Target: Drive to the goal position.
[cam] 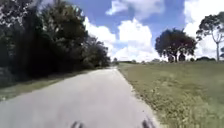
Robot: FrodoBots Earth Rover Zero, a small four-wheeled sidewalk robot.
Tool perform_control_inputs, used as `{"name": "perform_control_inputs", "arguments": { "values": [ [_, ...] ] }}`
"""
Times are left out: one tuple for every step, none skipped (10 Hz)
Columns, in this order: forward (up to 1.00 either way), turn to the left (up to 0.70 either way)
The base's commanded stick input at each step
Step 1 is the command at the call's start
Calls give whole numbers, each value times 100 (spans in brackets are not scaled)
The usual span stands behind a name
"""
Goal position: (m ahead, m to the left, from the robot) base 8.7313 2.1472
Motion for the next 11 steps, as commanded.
{"name": "perform_control_inputs", "arguments": {
  "values": [
    [70, 0],
    [70, 0],
    [70, 0],
    [70, 0],
    [70, 0],
    [70, 0],
    [70, 0],
    [70, 1],
    [70, 14],
    [70, 26],
    [70, 35]
  ]
}}
